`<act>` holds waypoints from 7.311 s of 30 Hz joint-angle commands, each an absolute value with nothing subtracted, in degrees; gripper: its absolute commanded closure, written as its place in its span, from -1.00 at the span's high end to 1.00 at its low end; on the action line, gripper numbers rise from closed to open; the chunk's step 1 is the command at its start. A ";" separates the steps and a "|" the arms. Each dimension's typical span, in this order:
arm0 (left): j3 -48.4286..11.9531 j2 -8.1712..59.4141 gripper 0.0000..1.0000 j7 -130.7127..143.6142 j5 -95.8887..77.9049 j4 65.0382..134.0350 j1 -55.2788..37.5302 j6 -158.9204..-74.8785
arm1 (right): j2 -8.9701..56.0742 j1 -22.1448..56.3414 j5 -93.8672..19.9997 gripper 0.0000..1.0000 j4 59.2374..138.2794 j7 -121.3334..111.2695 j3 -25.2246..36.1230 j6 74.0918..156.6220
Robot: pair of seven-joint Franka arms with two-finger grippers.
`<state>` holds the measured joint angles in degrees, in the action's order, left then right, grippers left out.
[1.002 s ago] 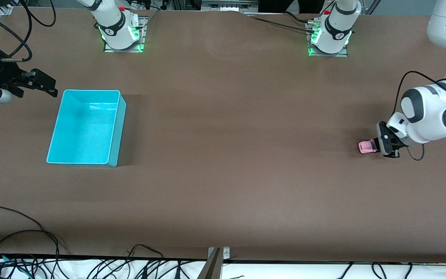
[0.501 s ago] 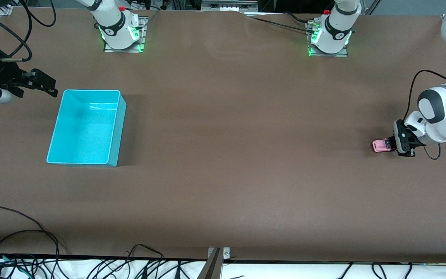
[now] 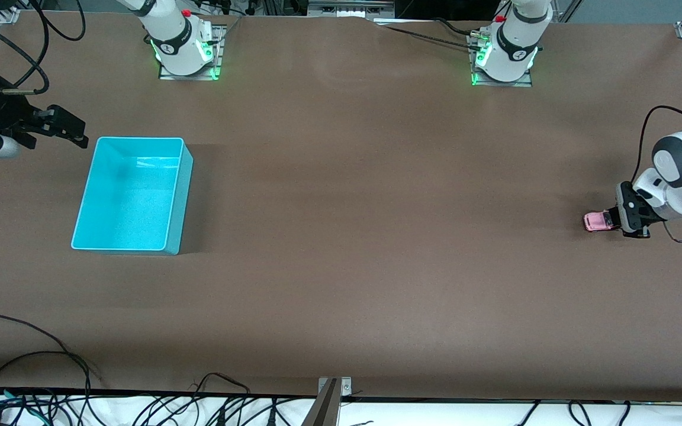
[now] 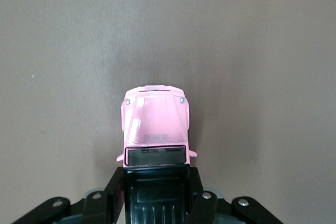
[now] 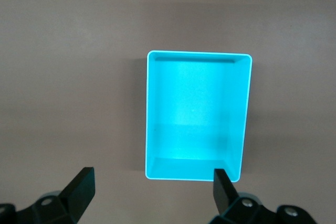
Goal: Wind and store pink jeep toy
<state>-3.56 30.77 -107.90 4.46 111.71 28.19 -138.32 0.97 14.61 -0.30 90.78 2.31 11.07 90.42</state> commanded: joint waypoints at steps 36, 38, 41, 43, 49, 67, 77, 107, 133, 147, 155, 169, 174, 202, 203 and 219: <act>-15.46 25.93 1.00 -78.58 5.01 93.61 27.42 -100.65 | 1.14 14.68 0.18 1.00 89.65 2.64 11.16 89.30; -15.99 25.93 1.00 -77.35 5.01 92.38 27.42 -99.15 | 1.14 14.68 0.18 1.00 89.65 2.64 11.16 89.30; -16.78 25.93 1.00 -75.42 5.01 90.53 27.42 -96.95 | 1.14 14.68 0.18 1.00 89.65 2.64 11.16 89.30; -18.27 25.93 1.00 -72.96 5.01 88.69 27.42 -94.50 | 1.14 14.68 0.18 1.00 89.65 2.72 11.16 89.30; -22.93 25.93 1.00 -65.40 5.01 83.33 27.42 -88.77 | 1.14 14.68 0.18 1.00 89.65 2.72 11.16 89.38; -29.09 23.47 1.00 -48.00 1.15 78.75 27.42 -84.20 | 1.14 14.68 0.18 1.00 89.65 2.72 11.16 89.30; -33.57 20.57 1.00 -36.92 0.35 77.79 27.33 -83.23 | 1.14 14.68 0.18 1.00 89.65 2.72 11.16 89.38; -35.51 17.32 1.00 -17.33 4.31 76.99 24.43 -81.83 | 3.86 15.12 0.53 1.00 89.91 -2.09 10.90 90.26; -7.67 9.85 1.00 -10.63 -1.05 81.72 3.45 -81.21 | 20.73 15.38 -9.48 1.00 89.56 -62.30 9.41 101.78; -2.02 -1.49 1.00 -6.60 -5.27 99.05 -1.14 -93.25 | 30.49 15.64 -11.69 1.00 89.74 -77.41 7.56 111.35; -2.11 -1.67 1.00 -4.04 -6.42 99.23 -1.32 -93.25 | 34.71 17.14 -11.43 1.00 90.26 -84.63 7.21 117.06; -2.20 -1.67 1.00 -4.13 -2.55 98.70 -2.64 -92.46 | 36.47 18.28 -11.34 1.00 96.15 -90.52 7.21 127.18; -2.28 -1.50 1.00 -3.60 -2.72 98.44 -2.64 -92.37 | 36.56 18.37 -11.16 1.00 97.90 -91.05 7.21 128.75; -3.43 -0.44 1.00 -3.69 0.09 96.86 -1.93 -91.49 | 31.38 18.54 -10.72 -0.79 97.39 -92.72 7.21 126.14; -3.43 -0.44 1.00 -3.78 0.09 96.86 -1.93 -91.49 | 30.85 18.54 -10.72 -0.79 96.69 -92.64 7.38 124.82; -3.43 -0.35 1.00 -3.87 0.00 96.77 -2.02 -91.49 | 21.72 18.37 -9.06 -0.79 88.33 -92.73 16.78 97.66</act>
